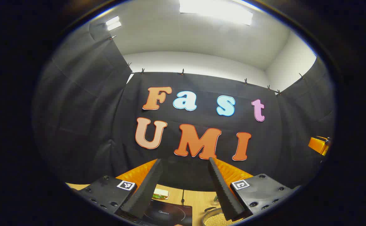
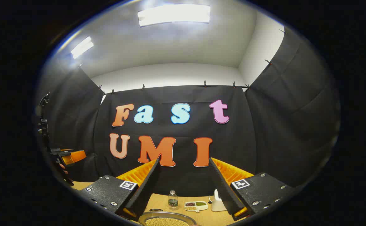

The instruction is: First push the handle of the pot to place it horizontally, then grasp the pot with both hands and set it on the induction cooktop.

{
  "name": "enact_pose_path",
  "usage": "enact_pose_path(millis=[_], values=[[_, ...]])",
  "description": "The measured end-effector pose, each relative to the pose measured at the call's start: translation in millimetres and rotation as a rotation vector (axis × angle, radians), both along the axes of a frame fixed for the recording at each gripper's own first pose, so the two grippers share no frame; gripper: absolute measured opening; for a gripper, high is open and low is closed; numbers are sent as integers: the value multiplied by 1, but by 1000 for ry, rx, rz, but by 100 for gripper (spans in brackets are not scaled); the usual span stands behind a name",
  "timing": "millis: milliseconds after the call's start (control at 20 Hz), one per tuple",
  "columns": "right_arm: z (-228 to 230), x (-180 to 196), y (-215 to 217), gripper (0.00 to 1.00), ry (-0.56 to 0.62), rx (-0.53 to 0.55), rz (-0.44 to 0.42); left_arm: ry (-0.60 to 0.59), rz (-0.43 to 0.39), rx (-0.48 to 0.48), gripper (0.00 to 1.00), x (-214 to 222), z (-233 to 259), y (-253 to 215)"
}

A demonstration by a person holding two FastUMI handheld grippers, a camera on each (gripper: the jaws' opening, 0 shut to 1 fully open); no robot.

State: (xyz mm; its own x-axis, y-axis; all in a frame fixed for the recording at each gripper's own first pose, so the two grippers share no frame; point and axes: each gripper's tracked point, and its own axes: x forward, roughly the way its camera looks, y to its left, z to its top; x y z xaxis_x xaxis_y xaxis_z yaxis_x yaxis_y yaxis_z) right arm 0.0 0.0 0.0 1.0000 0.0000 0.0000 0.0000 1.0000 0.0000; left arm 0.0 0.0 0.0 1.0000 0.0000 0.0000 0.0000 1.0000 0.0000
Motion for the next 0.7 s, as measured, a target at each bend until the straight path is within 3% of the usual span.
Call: enact_pose_path(millis=[350,700], values=[[7,4,12,94,-31,-9,29,-35,-46,-34,96,-4,6,-8],[12,4,22,94,-56,-42,45,-108,-34,-51,96,-12,25,1]])
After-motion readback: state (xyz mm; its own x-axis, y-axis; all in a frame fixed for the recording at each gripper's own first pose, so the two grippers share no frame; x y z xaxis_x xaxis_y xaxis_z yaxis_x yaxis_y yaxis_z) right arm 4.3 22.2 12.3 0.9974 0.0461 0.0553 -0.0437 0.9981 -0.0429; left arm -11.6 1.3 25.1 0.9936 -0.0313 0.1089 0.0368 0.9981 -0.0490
